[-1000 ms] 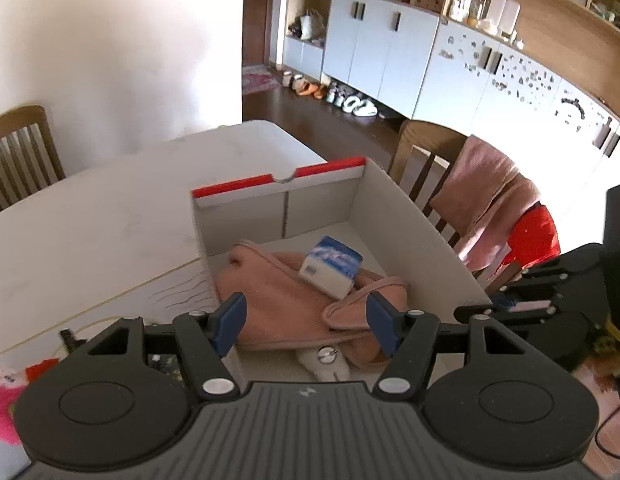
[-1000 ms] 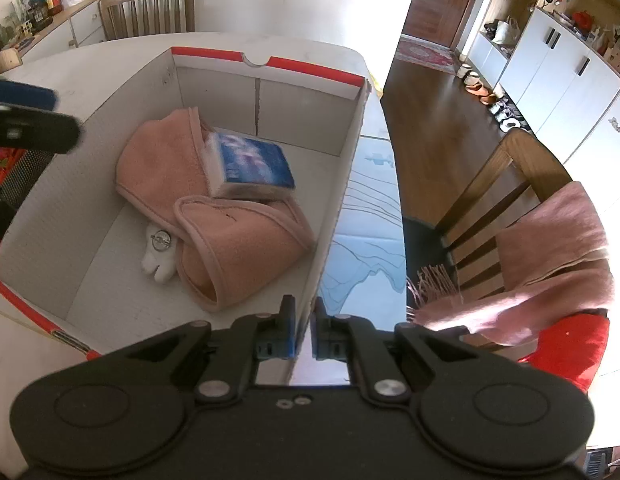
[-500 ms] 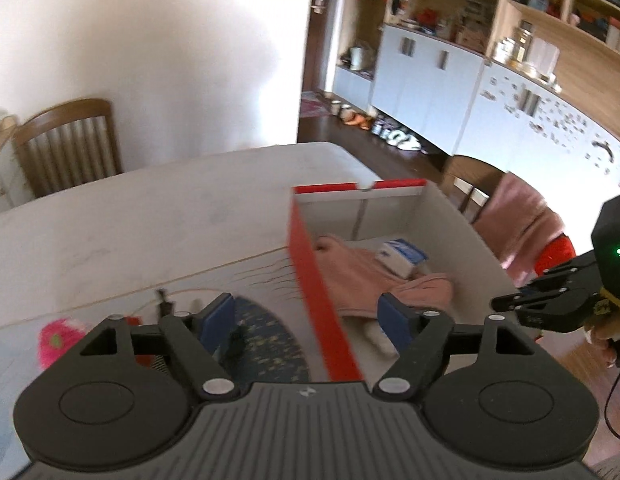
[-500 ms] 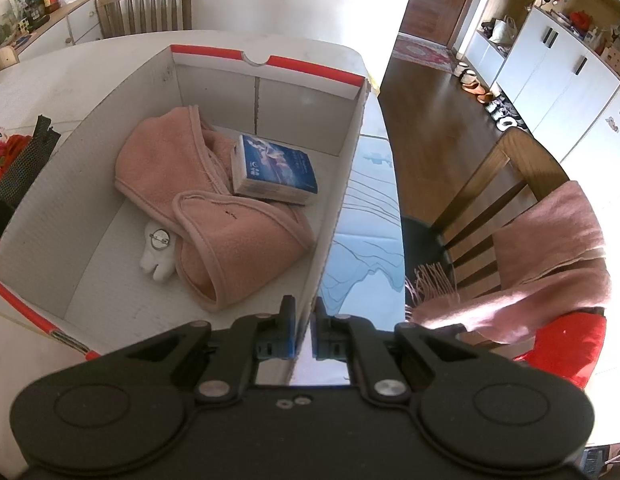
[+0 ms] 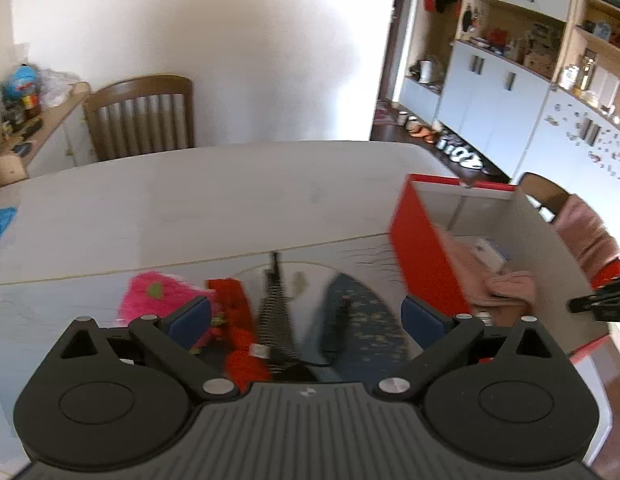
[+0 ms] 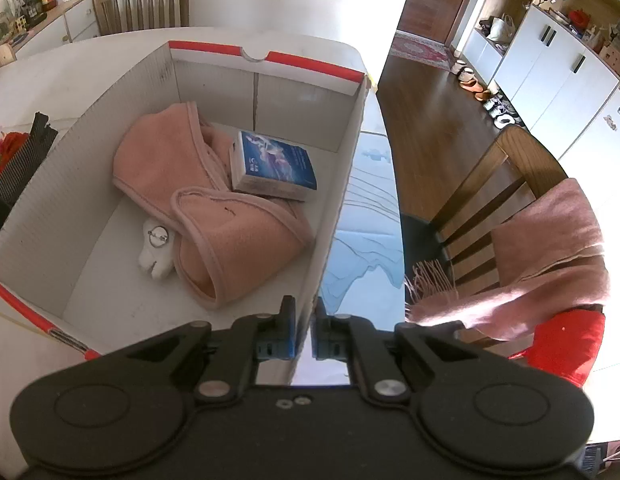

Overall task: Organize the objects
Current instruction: 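Move the left tool to the pink strawberry plush and grasp it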

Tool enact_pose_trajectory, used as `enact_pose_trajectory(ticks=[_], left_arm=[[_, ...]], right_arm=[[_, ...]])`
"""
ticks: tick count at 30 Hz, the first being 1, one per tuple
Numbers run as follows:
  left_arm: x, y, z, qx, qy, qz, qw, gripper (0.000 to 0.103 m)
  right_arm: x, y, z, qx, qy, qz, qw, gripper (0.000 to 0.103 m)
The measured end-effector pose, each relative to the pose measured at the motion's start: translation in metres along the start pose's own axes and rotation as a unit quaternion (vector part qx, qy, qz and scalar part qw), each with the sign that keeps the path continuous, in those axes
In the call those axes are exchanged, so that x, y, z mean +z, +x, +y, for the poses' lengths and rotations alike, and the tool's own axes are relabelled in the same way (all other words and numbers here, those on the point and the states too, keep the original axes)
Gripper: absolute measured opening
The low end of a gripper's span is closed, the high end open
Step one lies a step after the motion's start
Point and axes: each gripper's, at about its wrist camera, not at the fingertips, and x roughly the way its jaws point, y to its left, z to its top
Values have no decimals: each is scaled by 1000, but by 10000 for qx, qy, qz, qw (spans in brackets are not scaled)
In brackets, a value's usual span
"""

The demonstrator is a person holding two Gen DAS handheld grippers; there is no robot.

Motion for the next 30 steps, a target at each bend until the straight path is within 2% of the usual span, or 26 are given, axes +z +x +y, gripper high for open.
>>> enact_pose_trajectory(ticks=[7, 11, 15, 19, 22, 30], left_arm=[[-5, 22, 51, 574, -424, 45, 9974, 103], [-9, 40, 70, 812, -393, 187, 9957, 103], [-12, 57, 81, 848, -298, 395, 9952, 103], [-14, 68, 84, 794, -186, 323, 9961, 103], [-15, 79, 84, 872, -63, 457, 9951, 103], [-18, 99, 95, 912, -99, 648, 9937, 103]], right_arm=[[-1, 0, 0, -15, -13, 3, 10000, 6], [-1, 0, 0, -28, -11, 20, 10000, 6], [-2, 0, 0, -56, -22, 57, 10000, 6], [-1, 1, 0, -67, -9, 76, 9999, 6], [-1, 1, 1, -86, 13, 80, 9999, 6], [-1, 3, 3, -114, 33, 125, 9999, 6]])
